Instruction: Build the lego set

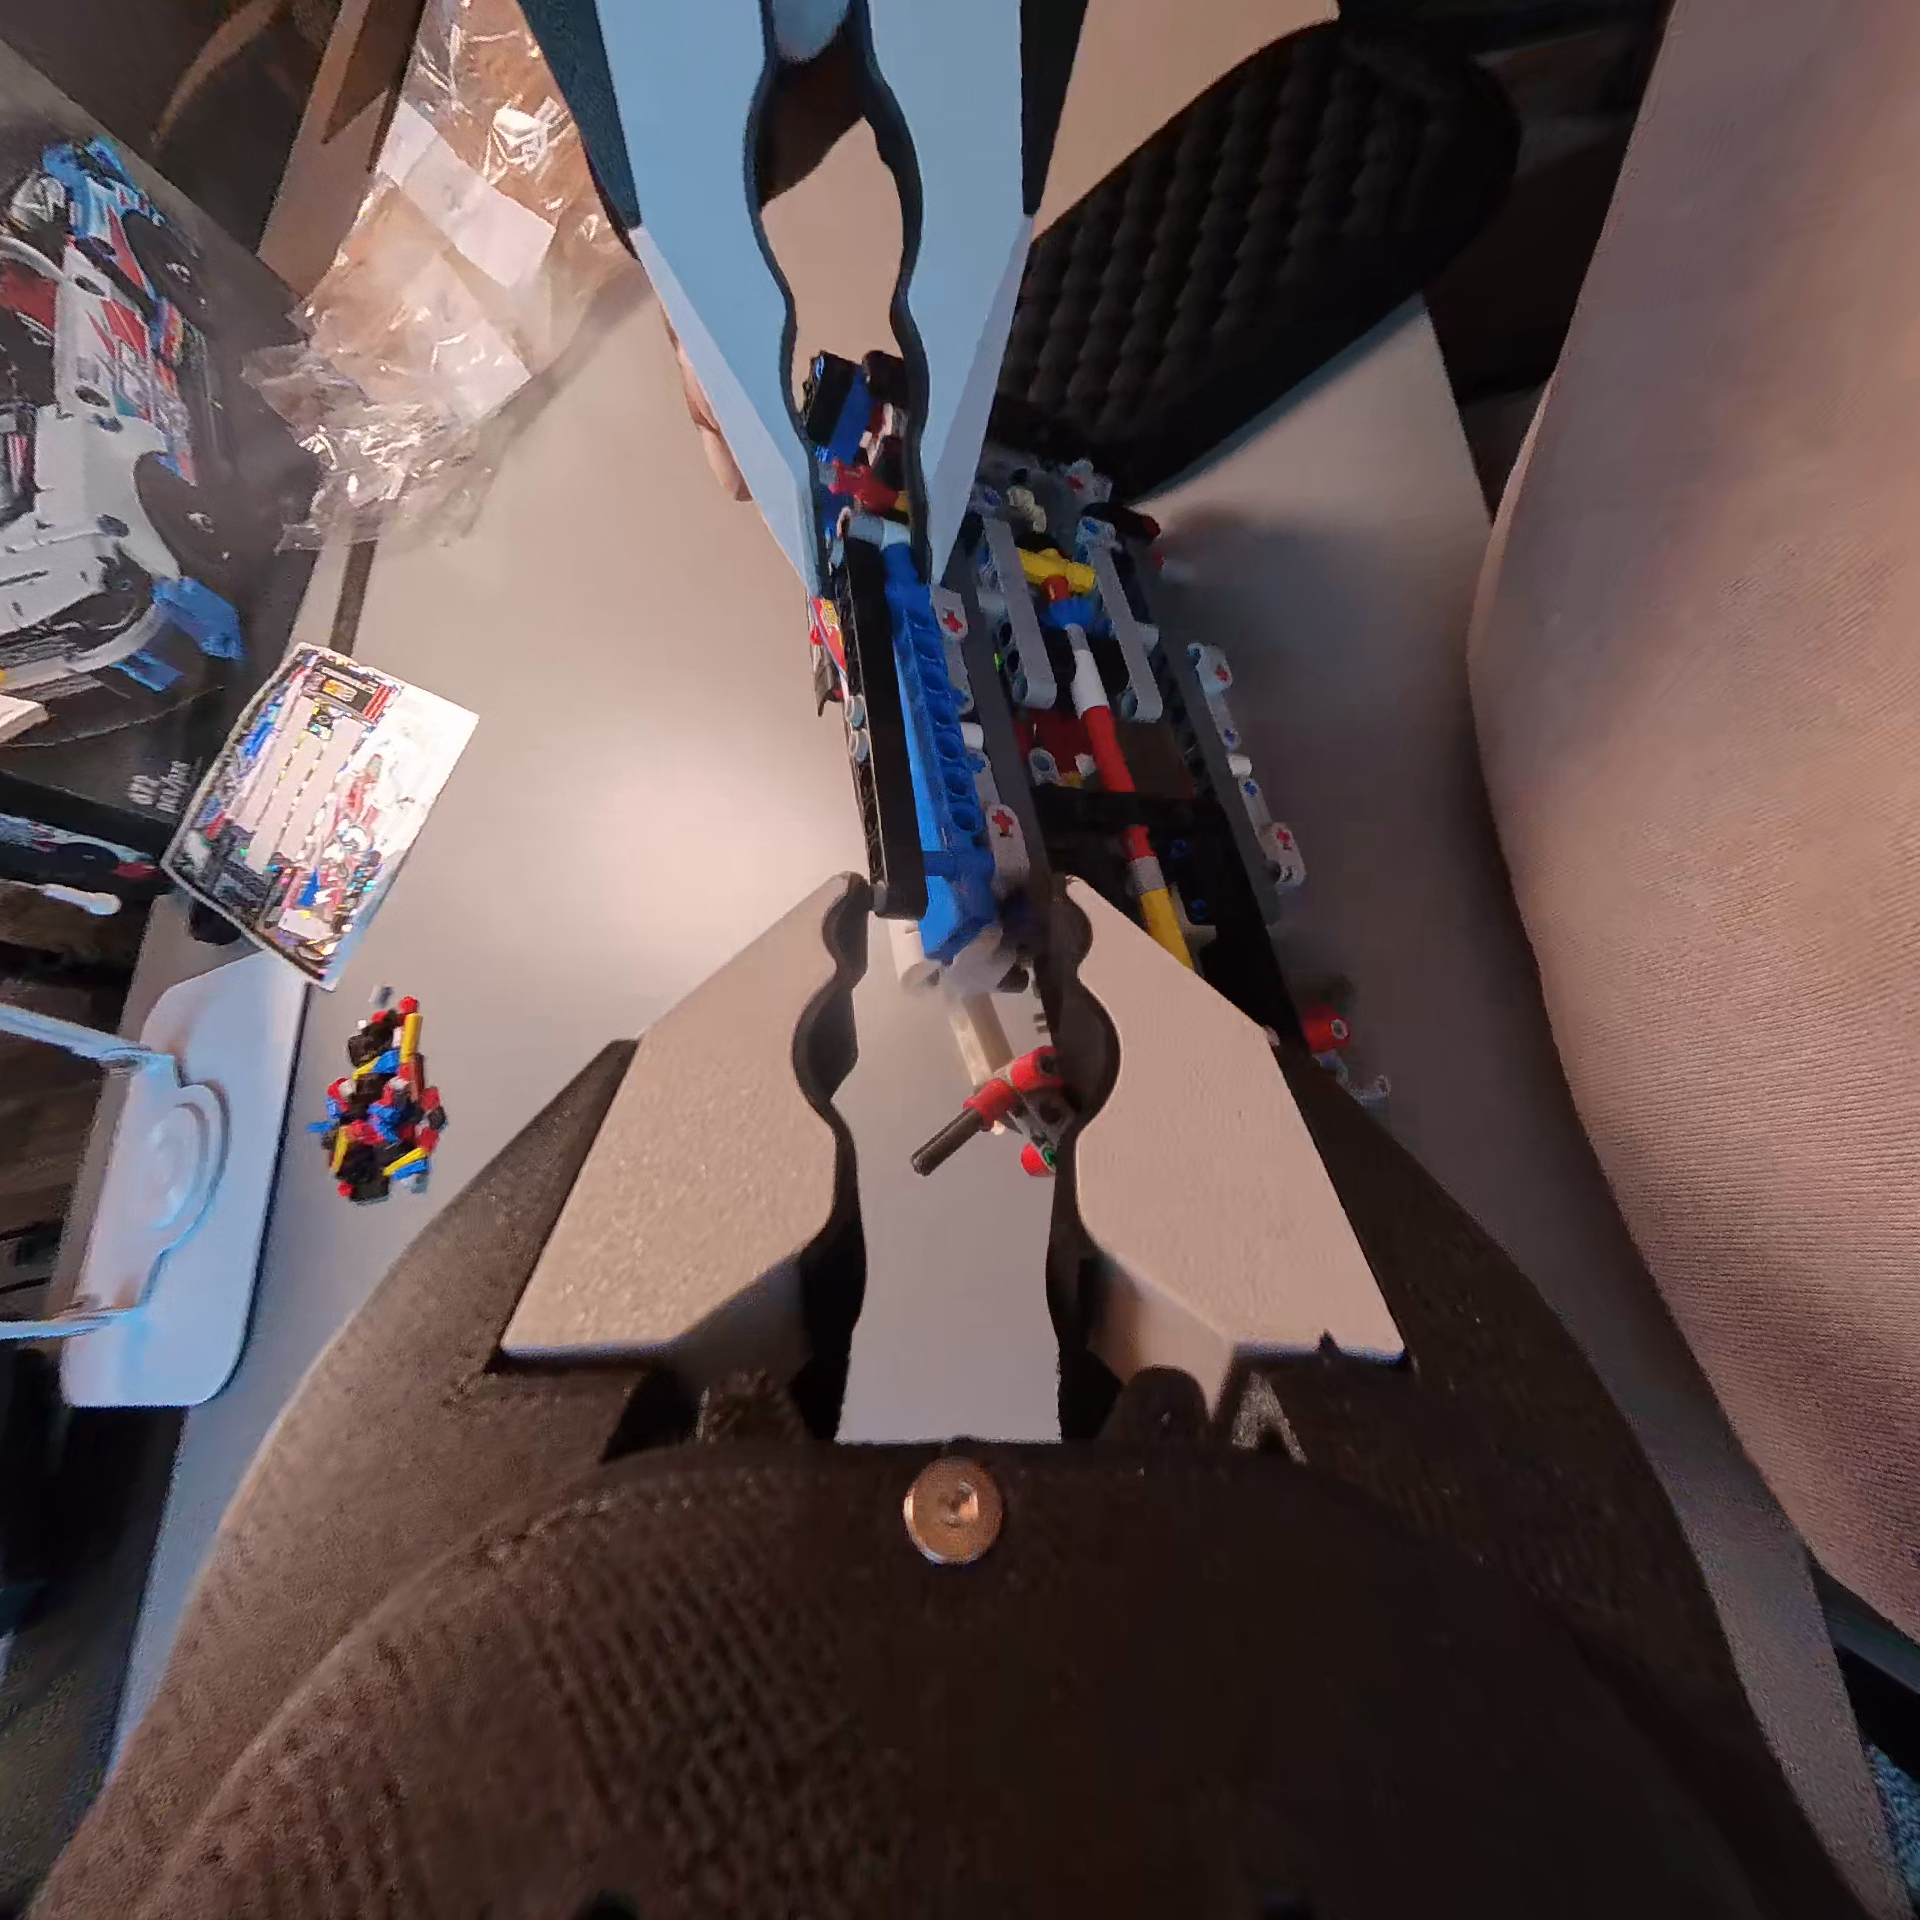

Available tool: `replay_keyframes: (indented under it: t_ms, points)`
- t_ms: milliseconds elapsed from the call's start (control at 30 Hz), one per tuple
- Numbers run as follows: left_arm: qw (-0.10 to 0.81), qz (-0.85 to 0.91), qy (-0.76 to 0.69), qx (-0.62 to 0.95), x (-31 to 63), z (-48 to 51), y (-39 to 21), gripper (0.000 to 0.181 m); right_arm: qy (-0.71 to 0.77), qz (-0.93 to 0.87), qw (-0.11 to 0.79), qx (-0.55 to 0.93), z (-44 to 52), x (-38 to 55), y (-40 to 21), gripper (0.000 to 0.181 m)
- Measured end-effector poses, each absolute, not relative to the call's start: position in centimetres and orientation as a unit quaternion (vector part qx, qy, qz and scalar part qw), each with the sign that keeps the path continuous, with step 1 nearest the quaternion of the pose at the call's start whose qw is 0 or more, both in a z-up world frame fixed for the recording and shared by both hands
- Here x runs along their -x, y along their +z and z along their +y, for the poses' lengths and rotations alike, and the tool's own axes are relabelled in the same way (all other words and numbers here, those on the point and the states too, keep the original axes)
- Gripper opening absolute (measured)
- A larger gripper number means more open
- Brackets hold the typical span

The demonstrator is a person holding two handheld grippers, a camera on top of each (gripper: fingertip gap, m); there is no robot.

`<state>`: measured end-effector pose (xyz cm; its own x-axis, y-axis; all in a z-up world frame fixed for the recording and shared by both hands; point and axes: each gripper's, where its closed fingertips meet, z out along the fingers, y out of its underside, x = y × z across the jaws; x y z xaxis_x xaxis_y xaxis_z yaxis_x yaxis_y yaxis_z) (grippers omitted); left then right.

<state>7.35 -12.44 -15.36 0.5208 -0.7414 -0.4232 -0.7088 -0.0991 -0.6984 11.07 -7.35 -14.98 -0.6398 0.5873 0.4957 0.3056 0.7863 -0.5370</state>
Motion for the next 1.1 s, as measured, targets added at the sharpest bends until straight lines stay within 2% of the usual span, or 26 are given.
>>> replay_keyframes:
  t_ms: [133,400,500,733,1100]
  points:
    - [0.461,0.515,0.058,0.72,-7.2,-12.2,-15.7,0.035,0.204,-0.882,0.34,0.254,-7.3,-11.1,-15.0,0.016]
    - [0.437,0.518,0.015,0.735,-7.1,-12.3,-15.4,0.025,0.205,-0.881,0.341,0.257,-7.4,-11.0,-14.9,0.016]
    - [0.434,0.537,0.075,0.719,-6.8,-11.7,-15.7,0.025,0.205,-0.879,0.342,0.262,-7.4,-10.9,-15.0,0.016]
    - [0.442,0.542,0.11,0.706,-6.5,-11.2,-16.0,0.024,0.206,-0.877,0.34,0.27,-7.3,-11.0,-15.0,0.015]
    - [0.425,0.525,0.06,0.735,-6.5,-11.1,-16.2,0.022,0.212,-0.876,0.326,0.285,-7.2,-11.1,-15.0,0.015]
